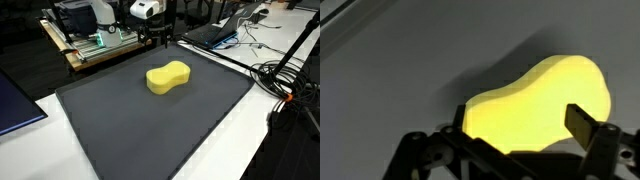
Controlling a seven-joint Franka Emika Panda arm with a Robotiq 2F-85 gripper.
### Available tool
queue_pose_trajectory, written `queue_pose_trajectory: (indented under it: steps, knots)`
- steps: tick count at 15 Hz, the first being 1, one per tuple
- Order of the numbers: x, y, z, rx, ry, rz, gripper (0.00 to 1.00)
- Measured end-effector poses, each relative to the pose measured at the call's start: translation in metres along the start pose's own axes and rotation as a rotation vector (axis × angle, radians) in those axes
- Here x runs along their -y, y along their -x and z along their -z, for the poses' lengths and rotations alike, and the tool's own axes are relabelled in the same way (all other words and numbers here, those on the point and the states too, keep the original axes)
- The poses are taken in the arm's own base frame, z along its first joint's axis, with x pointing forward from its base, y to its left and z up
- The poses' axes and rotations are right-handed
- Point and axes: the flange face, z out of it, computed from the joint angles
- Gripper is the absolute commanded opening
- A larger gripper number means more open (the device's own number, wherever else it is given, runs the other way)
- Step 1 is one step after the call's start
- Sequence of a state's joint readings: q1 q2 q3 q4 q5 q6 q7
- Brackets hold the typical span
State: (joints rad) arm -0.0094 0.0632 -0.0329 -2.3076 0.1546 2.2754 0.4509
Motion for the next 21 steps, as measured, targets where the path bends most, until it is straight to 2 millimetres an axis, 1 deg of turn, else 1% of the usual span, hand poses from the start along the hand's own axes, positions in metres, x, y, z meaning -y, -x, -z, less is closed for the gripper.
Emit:
queue_pose_trajectory:
  steps: [7, 11, 16, 18, 21]
  knots:
    - [0.003, -0.003, -0.003, -0.004, 0.007, 0.008, 1.0]
    - [0.025, -0.007, -0.009, -0.055, 0.024, 0.073, 1.0]
    - [0.044, -0.031, -0.032, -0.111, 0.009, 0.094, 1.0]
    - [0.048, -0.04, -0.045, -0.118, 0.017, 0.102, 1.0]
    - [0.047, -0.053, -0.066, -0.113, 0.039, 0.104, 1.0]
